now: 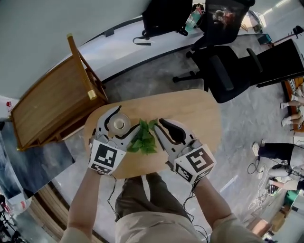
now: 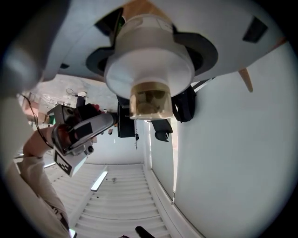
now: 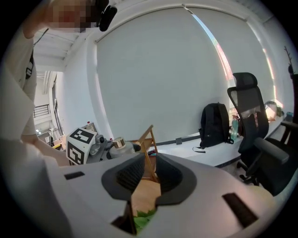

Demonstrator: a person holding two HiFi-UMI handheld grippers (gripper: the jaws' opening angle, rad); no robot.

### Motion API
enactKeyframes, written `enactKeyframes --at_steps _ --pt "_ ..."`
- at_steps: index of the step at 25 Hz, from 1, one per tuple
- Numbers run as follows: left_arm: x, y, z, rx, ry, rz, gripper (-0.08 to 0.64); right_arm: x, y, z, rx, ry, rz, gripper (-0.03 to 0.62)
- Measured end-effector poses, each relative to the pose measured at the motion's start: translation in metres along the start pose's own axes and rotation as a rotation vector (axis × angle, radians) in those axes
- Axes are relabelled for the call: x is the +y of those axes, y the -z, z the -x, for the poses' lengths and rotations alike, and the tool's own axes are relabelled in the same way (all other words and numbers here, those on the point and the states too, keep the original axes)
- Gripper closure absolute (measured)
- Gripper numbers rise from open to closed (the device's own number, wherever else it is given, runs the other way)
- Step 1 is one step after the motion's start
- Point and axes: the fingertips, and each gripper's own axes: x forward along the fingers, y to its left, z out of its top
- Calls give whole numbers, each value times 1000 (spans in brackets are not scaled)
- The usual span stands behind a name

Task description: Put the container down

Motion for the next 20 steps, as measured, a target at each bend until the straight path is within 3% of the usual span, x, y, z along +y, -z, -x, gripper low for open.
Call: enactKeyframes --at_steps 3,9,20 --pt "15 33 -25 -15 -8 64 222 -25 35 -28 16 26 -3 545" --pt "22 88 -64 -1 -4 122 222 -69 96 -60 70 78 5 558" --pt "3 204 -143 17 58 66 222 -124 195 -107 100 105 -29 565"
